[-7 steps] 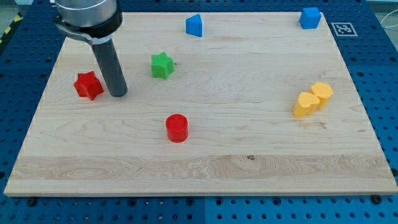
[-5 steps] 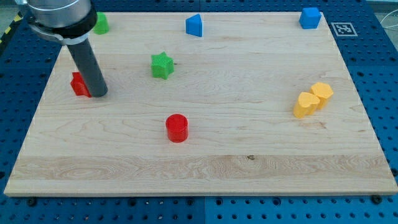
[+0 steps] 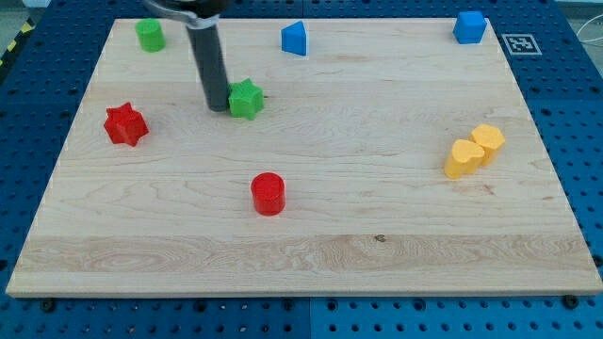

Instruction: Push the green star to the center right

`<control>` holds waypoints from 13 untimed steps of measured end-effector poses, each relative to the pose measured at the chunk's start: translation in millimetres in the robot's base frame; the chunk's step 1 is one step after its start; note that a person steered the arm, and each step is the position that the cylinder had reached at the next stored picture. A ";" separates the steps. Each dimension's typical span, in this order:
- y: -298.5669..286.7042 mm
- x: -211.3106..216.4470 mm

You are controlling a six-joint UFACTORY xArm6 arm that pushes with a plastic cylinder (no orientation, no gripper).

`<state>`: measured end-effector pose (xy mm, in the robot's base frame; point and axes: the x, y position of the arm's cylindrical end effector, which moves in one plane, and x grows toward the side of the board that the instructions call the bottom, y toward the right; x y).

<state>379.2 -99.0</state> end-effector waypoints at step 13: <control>207.7 0.5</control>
<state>379.7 108.7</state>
